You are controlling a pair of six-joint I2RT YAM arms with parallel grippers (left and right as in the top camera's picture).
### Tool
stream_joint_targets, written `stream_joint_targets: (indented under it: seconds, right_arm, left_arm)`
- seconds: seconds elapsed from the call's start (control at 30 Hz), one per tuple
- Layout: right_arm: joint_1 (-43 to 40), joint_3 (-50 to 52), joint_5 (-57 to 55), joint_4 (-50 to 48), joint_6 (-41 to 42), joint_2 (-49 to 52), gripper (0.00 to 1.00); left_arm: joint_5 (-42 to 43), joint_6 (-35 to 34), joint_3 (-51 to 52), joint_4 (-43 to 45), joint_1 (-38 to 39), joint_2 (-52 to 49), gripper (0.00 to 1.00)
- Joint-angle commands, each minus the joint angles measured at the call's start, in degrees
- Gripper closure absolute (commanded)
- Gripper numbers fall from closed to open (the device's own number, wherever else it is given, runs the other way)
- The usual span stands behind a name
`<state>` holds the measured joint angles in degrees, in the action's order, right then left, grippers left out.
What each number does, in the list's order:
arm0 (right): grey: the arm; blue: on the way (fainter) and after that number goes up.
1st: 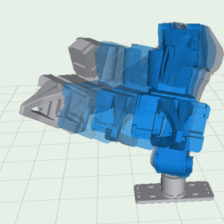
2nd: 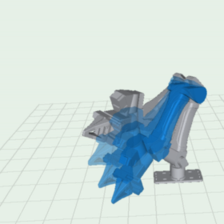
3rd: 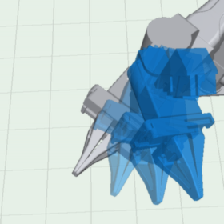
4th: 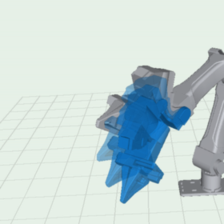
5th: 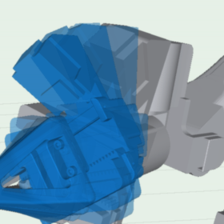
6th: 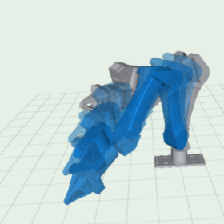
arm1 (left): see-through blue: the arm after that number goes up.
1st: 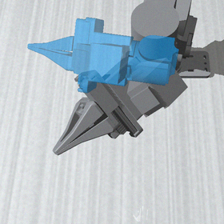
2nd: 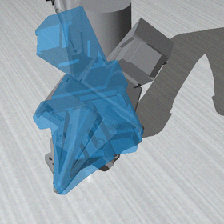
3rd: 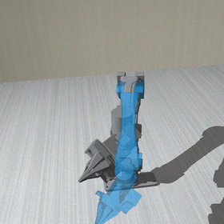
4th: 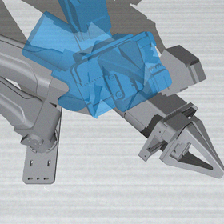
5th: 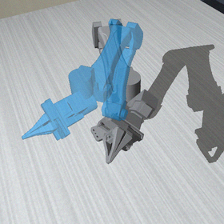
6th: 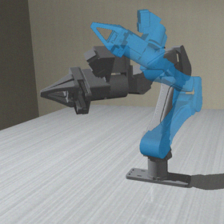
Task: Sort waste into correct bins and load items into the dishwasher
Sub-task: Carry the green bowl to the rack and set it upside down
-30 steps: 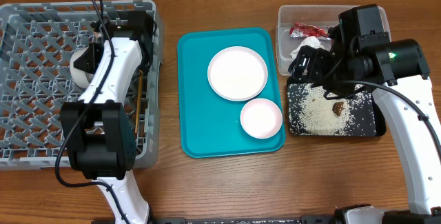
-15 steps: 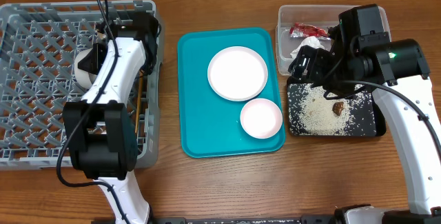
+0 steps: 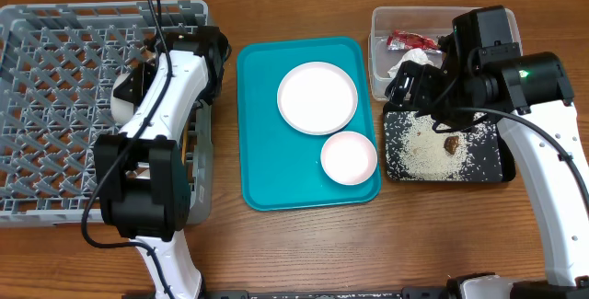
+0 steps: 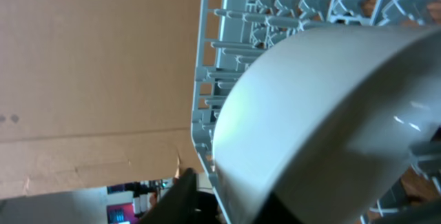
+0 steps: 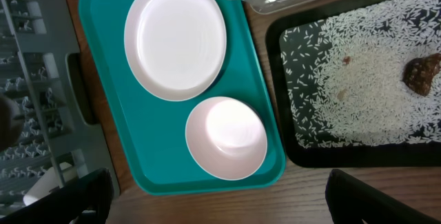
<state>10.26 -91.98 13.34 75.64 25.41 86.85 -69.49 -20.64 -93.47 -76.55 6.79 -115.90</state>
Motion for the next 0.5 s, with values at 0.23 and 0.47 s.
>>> stream_joint_targets:
  seconds: [0.23, 0.47]
  right_arm:
    - [0.00, -0.92, 0.26, 0.37, -0.28, -0.07, 0.00]
    - [0.00, -0.92, 0.26, 1.05, -0.28, -0.07, 0.00]
  left_arm:
    - [6.56, -5.14, -0.39, -1.53, 0.48, -0.31, 0.65]
    - [7.08, -5.18, -0.42, -1.68, 0.48, 1.22, 0.00]
